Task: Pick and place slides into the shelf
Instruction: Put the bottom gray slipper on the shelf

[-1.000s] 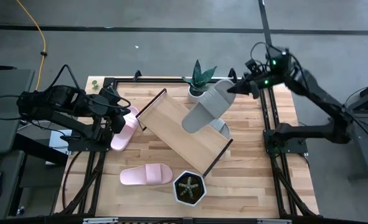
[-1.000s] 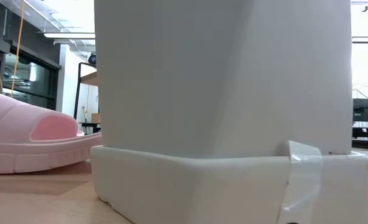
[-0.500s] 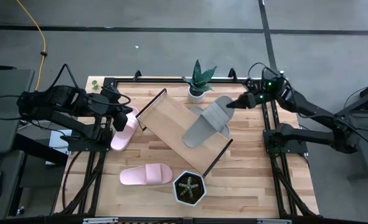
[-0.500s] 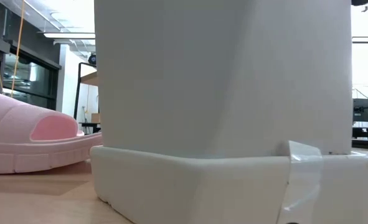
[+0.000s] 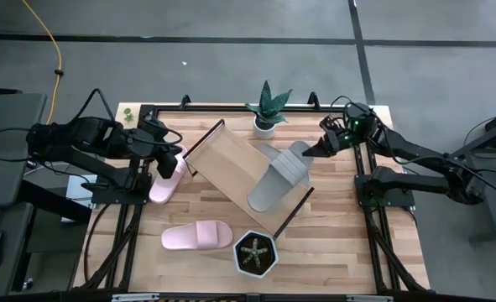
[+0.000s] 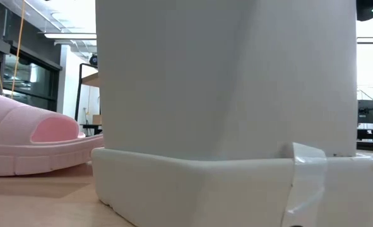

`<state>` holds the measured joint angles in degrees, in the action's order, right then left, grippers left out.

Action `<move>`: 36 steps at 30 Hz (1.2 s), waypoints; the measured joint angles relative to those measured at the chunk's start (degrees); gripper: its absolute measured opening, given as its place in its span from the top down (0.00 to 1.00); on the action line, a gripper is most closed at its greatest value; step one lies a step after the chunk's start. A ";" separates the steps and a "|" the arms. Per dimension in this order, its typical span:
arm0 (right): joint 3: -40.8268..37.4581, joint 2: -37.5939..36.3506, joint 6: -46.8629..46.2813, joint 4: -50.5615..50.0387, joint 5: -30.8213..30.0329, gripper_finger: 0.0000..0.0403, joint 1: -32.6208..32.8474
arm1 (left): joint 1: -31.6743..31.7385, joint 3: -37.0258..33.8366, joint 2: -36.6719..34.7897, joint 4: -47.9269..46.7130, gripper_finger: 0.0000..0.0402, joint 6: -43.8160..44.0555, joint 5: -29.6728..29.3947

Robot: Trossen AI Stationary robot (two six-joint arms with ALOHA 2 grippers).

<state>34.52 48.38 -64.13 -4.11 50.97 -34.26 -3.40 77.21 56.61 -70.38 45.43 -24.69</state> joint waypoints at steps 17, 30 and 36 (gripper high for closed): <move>-0.81 6.19 3.11 -0.81 -3.02 0.99 6.31 | 0.01 0.00 1.51 -0.21 1.00 -0.11 0.22; -0.81 5.99 4.61 -5.66 -0.93 0.99 6.31 | 0.02 0.00 1.48 -0.27 1.00 -0.13 0.24; -0.81 5.99 5.09 -7.33 -0.95 0.99 6.31 | 0.00 0.00 1.48 -0.27 1.00 -0.13 0.24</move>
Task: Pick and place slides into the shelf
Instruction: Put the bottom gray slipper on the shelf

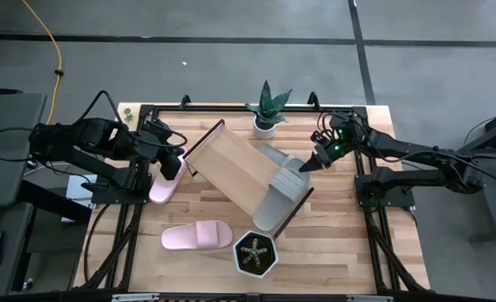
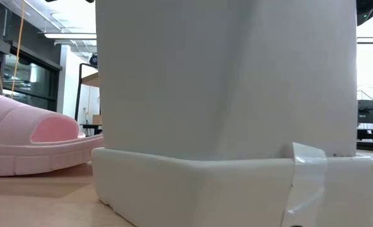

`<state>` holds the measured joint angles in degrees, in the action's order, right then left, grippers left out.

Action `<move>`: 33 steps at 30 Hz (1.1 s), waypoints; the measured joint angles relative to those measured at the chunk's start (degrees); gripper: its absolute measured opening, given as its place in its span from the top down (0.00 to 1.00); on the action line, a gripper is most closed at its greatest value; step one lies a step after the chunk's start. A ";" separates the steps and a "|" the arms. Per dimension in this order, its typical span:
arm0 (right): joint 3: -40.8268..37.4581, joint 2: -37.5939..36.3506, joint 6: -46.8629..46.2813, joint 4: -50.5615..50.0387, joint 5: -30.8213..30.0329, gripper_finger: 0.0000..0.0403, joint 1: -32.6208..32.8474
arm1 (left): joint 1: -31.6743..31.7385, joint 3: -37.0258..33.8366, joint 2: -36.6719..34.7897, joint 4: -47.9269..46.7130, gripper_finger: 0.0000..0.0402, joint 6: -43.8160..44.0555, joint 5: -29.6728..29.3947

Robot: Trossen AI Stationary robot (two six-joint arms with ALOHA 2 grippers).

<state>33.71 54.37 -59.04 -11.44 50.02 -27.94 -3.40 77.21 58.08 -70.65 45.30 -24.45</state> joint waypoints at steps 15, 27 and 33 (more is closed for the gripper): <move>0.07 -0.02 0.87 -2.45 -3.55 0.96 3.32 | 0.00 0.00 0.00 0.00 1.00 0.00 -0.02; 0.07 -0.02 0.85 -2.53 -4.16 0.96 3.37 | 0.00 0.00 0.00 0.00 1.00 0.00 -0.01; 0.07 -0.02 0.84 -3.56 -4.42 0.96 3.37 | 0.00 0.00 0.00 -0.38 1.00 0.00 -0.02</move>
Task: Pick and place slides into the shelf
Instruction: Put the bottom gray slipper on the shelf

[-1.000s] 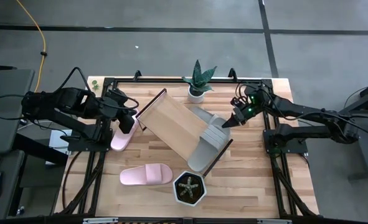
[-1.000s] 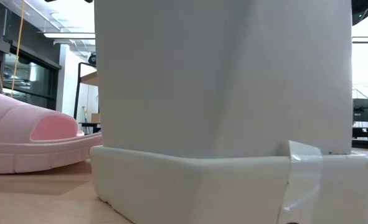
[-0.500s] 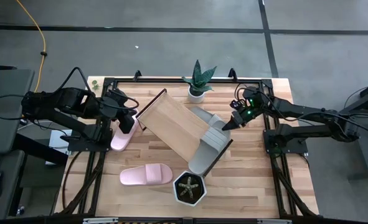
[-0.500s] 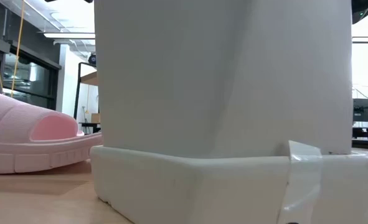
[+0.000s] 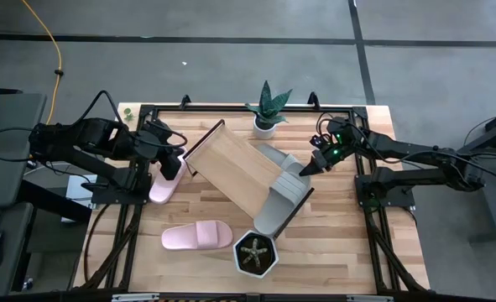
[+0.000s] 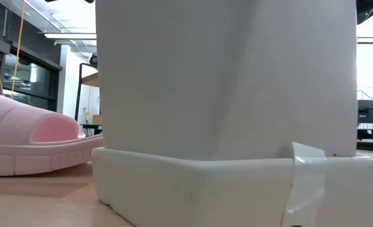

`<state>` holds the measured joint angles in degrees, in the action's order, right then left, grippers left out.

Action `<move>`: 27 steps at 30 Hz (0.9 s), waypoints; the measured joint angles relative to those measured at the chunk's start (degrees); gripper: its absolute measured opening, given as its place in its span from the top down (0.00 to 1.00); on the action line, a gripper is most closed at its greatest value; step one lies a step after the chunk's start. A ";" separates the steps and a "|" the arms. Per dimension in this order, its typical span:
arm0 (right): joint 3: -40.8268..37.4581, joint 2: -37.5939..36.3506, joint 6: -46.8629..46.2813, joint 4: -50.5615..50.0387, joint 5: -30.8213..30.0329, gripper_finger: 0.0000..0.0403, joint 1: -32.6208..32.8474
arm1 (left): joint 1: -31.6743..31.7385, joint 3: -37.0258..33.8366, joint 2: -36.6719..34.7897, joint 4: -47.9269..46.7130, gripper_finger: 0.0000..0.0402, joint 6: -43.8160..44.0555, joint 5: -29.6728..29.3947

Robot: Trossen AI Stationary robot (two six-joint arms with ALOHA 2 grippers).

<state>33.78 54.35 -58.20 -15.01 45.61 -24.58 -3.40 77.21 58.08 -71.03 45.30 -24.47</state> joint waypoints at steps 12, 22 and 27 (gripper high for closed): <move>0.00 0.00 0.22 -1.26 -0.20 0.82 -0.02 | 0.00 0.00 0.00 -1.02 1.00 0.00 0.02; 0.00 0.00 1.65 -1.63 -0.85 0.68 0.00 | 0.00 0.00 0.00 -1.04 1.00 0.00 0.02; 0.00 0.02 2.17 -1.86 -1.41 0.68 0.00 | 0.00 0.00 0.00 -1.06 1.00 0.00 0.00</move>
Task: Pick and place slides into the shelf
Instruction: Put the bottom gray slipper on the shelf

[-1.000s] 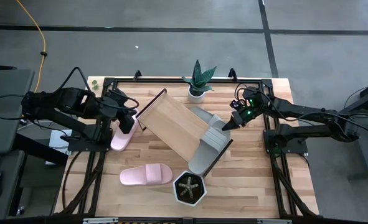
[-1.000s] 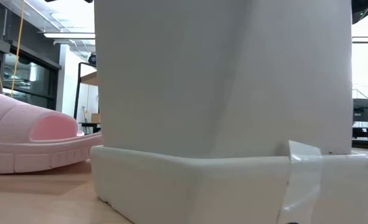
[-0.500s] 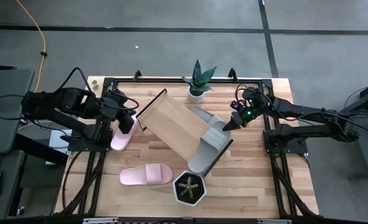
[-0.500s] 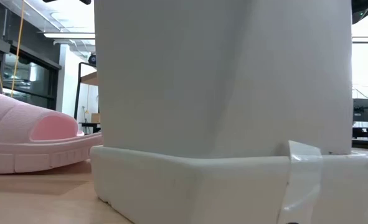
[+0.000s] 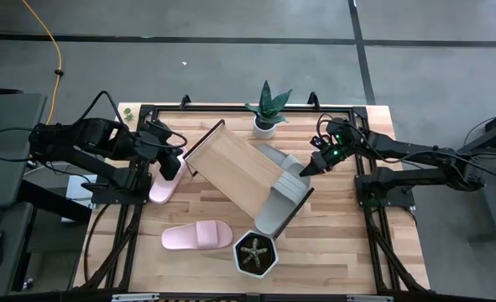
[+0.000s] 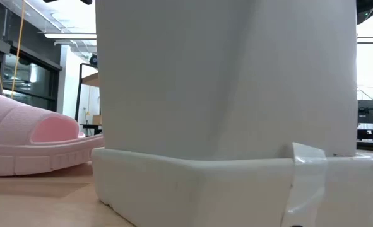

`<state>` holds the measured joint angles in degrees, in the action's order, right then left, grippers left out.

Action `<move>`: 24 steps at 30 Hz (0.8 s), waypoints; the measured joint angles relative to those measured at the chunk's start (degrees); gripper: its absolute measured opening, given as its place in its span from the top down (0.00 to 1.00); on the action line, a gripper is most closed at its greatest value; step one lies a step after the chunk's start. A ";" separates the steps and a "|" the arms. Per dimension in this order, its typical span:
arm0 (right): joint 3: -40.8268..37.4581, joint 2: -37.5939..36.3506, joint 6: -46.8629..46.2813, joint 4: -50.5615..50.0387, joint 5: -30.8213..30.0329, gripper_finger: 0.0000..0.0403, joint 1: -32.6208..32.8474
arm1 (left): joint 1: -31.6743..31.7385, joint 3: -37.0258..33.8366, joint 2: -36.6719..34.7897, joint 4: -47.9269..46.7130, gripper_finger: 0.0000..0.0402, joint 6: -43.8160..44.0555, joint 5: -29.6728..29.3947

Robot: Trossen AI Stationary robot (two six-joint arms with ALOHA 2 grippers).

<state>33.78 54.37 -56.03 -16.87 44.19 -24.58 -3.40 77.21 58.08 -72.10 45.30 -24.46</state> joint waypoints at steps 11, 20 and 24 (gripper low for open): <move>0.00 0.00 0.37 -0.87 -0.79 0.68 0.00 | 0.00 0.00 0.00 -0.02 1.00 0.00 0.00; 0.00 0.00 0.59 -0.93 -3.53 0.59 0.00 | 0.00 0.00 0.00 -0.02 1.00 0.00 0.00; 0.00 -0.06 0.59 -0.93 -3.51 0.50 0.00 | 0.00 0.00 0.00 -0.02 1.00 0.00 0.00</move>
<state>33.78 54.31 -55.44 -17.80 40.69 -24.58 -3.40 77.21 58.08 -72.12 45.30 -24.47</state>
